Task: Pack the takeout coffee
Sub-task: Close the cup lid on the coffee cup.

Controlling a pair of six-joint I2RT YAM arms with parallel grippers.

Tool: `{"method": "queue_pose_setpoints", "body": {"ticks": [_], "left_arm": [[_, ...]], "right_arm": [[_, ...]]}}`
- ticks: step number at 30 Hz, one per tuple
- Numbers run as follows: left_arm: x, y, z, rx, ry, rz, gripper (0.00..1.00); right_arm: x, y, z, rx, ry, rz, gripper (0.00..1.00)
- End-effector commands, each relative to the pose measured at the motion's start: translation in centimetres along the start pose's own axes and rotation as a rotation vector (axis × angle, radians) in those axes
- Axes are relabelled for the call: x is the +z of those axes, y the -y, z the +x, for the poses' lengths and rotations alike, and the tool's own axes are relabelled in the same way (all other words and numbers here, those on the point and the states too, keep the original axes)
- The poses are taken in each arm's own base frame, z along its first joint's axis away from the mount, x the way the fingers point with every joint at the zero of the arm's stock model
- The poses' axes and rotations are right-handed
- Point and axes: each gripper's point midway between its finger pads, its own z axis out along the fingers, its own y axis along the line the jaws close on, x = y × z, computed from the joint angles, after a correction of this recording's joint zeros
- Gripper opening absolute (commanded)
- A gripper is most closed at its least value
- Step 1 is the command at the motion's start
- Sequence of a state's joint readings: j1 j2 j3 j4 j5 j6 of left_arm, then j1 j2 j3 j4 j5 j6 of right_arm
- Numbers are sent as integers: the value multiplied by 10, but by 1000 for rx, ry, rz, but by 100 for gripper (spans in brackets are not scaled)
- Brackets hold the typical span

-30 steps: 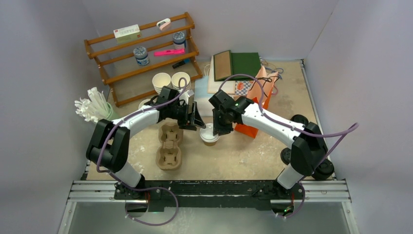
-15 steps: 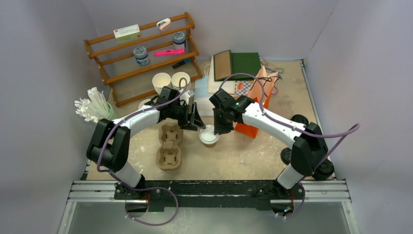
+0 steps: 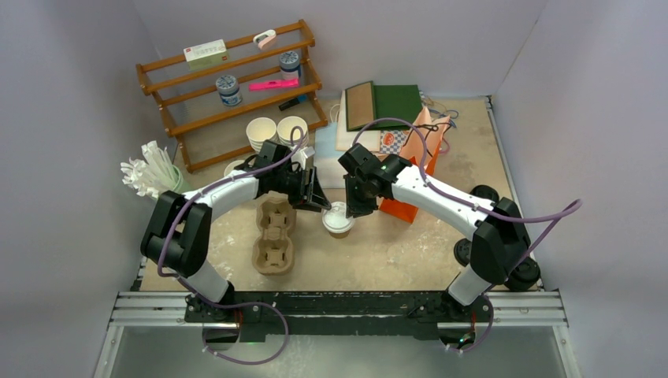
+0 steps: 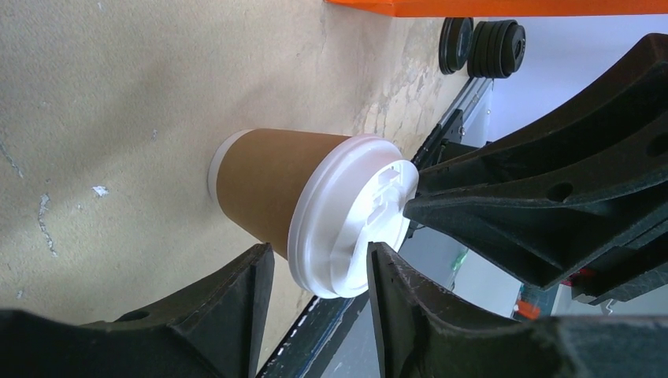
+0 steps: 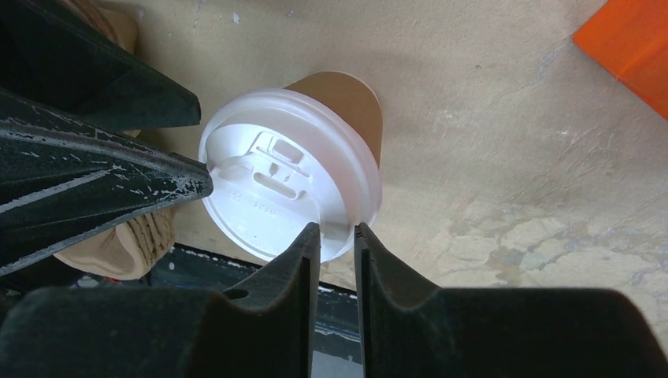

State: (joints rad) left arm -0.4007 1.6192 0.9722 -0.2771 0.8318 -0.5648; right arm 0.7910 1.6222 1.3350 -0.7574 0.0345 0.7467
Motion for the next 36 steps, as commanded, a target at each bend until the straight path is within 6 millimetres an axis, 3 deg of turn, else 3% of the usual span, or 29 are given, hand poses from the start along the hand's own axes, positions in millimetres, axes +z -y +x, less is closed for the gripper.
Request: {"method": "queue_pose_setpoints", "body": {"ticks": [1, 5, 9, 11, 14, 19, 30, 36], "left_arm": [[0, 8, -2, 31, 5, 41, 49], [1, 11, -1, 25, 5, 65, 49], [1, 14, -1, 23, 8, 83, 49], [1, 14, -1, 21, 7, 83, 48], [1, 13, 0, 17, 7, 82, 48], [2, 11, 2, 8, 4, 79, 46], [-1, 19, 1, 2, 14, 110, 45], [-1, 22, 1, -2, 21, 126, 45]], "right_arm": [[-10, -6, -10, -13, 32, -18, 22], [-15, -7, -15, -20, 51, -17, 14], [-20, -6, -19, -28, 67, -13, 14], [-21, -5, -20, -34, 74, -6, 18], [-19, 0, -19, -36, 71, 17, 32], [-13, 2, -16, -40, 66, 13, 41], [-6, -3, -19, -55, 53, -6, 34], [-1, 1, -15, -73, 35, 7, 37]]}}
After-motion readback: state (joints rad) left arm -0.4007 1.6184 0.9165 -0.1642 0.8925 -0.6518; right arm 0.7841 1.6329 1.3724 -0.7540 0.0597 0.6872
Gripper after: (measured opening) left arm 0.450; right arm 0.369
